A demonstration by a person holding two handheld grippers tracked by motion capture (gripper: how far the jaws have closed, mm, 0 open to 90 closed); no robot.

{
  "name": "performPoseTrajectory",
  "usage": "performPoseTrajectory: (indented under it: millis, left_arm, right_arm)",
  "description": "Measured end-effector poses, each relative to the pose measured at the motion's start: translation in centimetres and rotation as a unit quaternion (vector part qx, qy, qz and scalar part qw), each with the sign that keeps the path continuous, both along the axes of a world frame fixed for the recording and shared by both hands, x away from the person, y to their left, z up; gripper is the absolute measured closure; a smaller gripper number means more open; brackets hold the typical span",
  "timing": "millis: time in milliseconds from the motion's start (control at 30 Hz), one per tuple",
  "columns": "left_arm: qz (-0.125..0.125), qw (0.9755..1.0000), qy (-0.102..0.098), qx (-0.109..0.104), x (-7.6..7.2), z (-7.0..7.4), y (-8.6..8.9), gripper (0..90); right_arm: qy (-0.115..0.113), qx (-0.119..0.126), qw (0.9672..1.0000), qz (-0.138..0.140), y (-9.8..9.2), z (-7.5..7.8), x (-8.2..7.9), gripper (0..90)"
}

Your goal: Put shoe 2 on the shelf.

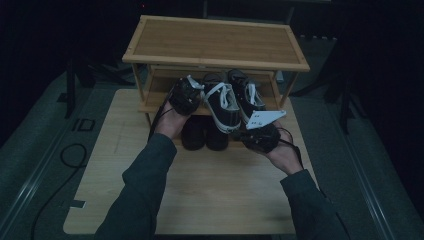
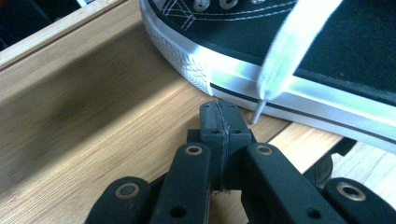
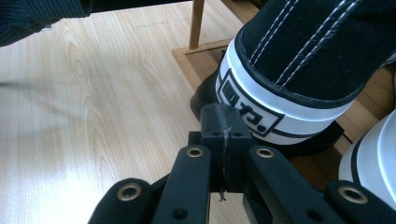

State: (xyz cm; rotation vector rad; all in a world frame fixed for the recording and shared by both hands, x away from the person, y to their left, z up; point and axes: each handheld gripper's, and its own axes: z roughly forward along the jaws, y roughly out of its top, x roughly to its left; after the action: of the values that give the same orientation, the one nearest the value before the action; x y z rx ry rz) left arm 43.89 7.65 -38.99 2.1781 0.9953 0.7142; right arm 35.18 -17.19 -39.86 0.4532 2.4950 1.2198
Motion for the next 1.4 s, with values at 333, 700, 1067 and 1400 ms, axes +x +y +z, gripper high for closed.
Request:
performPoseTrajectory:
  millis: [333, 700, 1067, 1400]
  left_arm:
    - [-0.014, 0.9995, 0.010, -0.026, -0.5, 0.0, 0.6, 90.0]
    - [-0.020, 0.9992, 0.013, -0.033, -0.4, -0.1, 0.8, 90.0]
    - [-0.021, 0.9994, 0.005, -0.029, -0.5, -0.2, 0.7, 90.0]
    - [-0.018, 0.9995, 0.004, -0.027, -0.6, -0.2, 0.6, 90.0]
  right_arm:
    - [-0.003, 0.007, 1.0000, 0.002, -0.5, 0.1, 0.0, 90.0]
    - [-0.010, 0.011, 0.9999, 0.005, 0.1, 0.4, 0.0, 90.0]
    - [-0.019, 0.014, 0.9996, 0.014, 1.9, 0.1, 0.2, 90.0]
    - [-0.025, 0.011, 0.9993, 0.025, 3.3, 0.2, 0.8, 90.0]
